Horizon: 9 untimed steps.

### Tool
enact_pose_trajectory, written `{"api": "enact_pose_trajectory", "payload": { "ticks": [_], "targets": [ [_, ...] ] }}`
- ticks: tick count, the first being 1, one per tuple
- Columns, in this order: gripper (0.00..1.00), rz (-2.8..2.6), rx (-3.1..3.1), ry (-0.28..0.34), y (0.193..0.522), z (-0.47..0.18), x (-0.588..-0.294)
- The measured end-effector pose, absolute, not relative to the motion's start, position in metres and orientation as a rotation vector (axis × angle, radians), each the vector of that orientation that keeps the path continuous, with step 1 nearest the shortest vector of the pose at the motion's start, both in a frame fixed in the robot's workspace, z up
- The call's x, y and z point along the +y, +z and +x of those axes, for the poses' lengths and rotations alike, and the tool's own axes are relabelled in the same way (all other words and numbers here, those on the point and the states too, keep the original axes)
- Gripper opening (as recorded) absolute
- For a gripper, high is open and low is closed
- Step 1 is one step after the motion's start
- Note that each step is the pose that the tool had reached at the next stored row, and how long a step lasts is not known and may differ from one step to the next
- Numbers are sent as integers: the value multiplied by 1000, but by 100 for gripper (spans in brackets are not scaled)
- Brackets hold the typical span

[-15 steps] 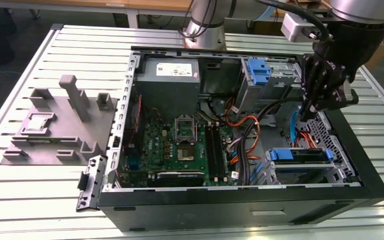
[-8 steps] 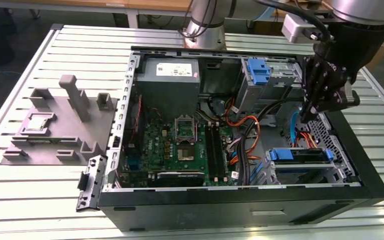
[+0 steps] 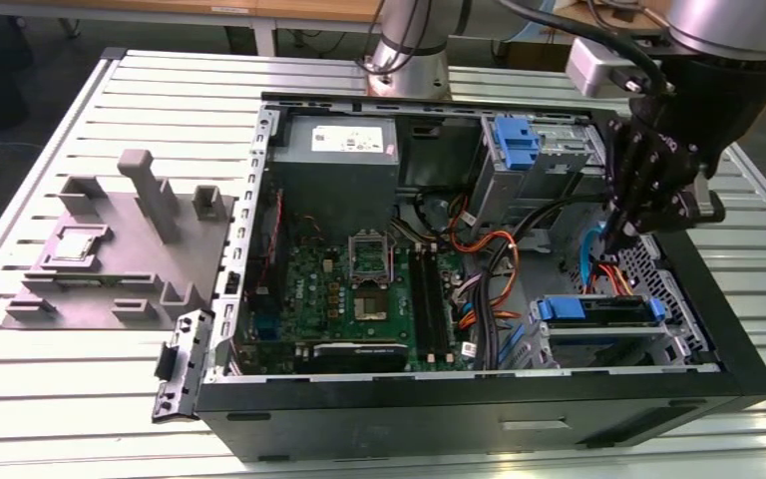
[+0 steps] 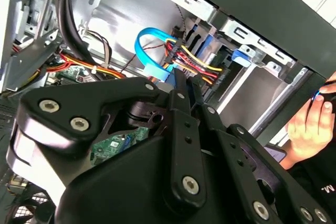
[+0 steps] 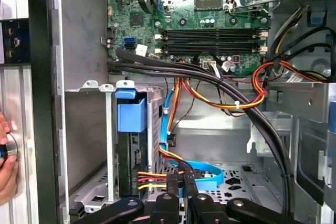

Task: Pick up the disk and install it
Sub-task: 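Insert the second disk wire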

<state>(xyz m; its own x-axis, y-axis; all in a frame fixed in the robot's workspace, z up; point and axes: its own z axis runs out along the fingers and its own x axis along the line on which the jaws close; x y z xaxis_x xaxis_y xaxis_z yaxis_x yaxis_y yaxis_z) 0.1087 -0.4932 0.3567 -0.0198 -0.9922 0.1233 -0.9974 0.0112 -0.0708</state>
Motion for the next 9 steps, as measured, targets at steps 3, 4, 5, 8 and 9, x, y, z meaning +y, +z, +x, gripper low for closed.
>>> {"api": "enact_pose_trajectory", "payload": {
  "ticks": [3, 4, 5, 8, 9],
  "targets": [
    [16, 2181, -2203, 213, 356, 108, -497],
    [16, 2183, -2202, 213, 355, 107, -498],
    [16, 2185, -2201, 213, 353, 106, -499],
    [16, 2187, -2199, 215, 350, 101, -500],
    [16, 2188, -2199, 216, 349, 100, -501]
  ]
}}
